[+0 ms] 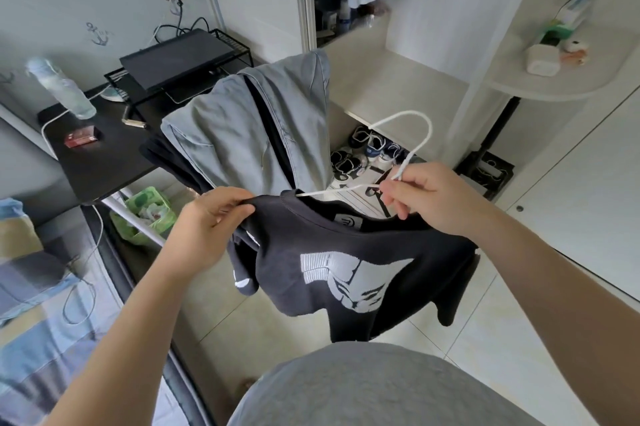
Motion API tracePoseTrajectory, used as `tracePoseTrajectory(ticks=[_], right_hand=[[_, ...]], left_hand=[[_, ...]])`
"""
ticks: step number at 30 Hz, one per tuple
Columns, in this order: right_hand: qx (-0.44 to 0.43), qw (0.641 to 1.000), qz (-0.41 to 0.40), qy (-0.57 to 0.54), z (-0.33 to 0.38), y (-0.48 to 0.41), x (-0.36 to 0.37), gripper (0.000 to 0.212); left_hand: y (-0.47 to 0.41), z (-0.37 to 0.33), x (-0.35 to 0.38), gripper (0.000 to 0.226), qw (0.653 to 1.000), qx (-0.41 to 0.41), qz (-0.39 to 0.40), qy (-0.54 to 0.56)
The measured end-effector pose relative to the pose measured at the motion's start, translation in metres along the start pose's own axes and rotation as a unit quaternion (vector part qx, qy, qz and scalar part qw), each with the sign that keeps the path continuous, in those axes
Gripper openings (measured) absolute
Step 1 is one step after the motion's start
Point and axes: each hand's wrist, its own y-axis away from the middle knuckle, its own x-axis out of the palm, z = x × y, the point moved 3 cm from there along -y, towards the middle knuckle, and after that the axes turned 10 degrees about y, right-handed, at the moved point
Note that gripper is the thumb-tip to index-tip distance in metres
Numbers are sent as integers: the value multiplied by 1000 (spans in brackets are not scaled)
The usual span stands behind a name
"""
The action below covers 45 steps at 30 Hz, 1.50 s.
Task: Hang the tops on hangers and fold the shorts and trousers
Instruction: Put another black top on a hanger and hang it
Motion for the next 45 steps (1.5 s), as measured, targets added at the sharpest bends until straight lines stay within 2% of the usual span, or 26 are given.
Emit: tracePoseTrajectory(ticks=[4,7,9,11,14,17,19,22,25,30,31,34,37,39,42,45], right_hand=[[22,998,-43,-37,-7,3,-3,33],[5,997,-66,-40,-10,5,-7,35],[-4,998,-62,-8,-13,7,-7,42],[1,999,-24,48,-17,8,-3,55],[23,996,31,82,-20,8,5,51],[40,997,15,56,-19,9,11,45],[42,999,-8,27,-16,11,14,43],[32,999,-33,-4,-10,15,20,42],[25,998,-50,-17,-2,16,24,43],[11,998,-61,-15,0,15,31,42],[9,998,-62,-10,-1,15,33,41],[1,997,-74,4,-2,16,36,41],[-17,997,-67,23,-5,19,37,45],[-26,997,-67,39,-5,21,35,49],[-40,996,-61,44,-4,24,33,51],[-24,998,-42,41,-6,24,33,51]], left_hand=[[5,23,7,21,993,-47,-10,-103],[12,34,6,25,983,-48,-66,-163],[14,32,1,25,980,-16,-125,-151],[15,27,-3,26,977,16,-172,-128],[13,19,-3,27,975,49,-182,-115],[12,17,-5,29,973,87,-182,-109],[11,23,-9,31,974,86,-184,-103],[11,30,-13,36,977,14,-193,-91],[6,24,-10,34,982,-25,-155,-109],[1,-11,13,26,989,16,38,-145],[1,-16,19,23,989,1,68,-129],[-3,-20,26,34,983,-105,135,-62],[-5,-21,24,28,966,-181,178,42],[-4,-22,24,23,956,-201,199,75],[-6,-23,24,16,965,-177,183,65],[-7,-25,28,10,984,-103,139,36]])
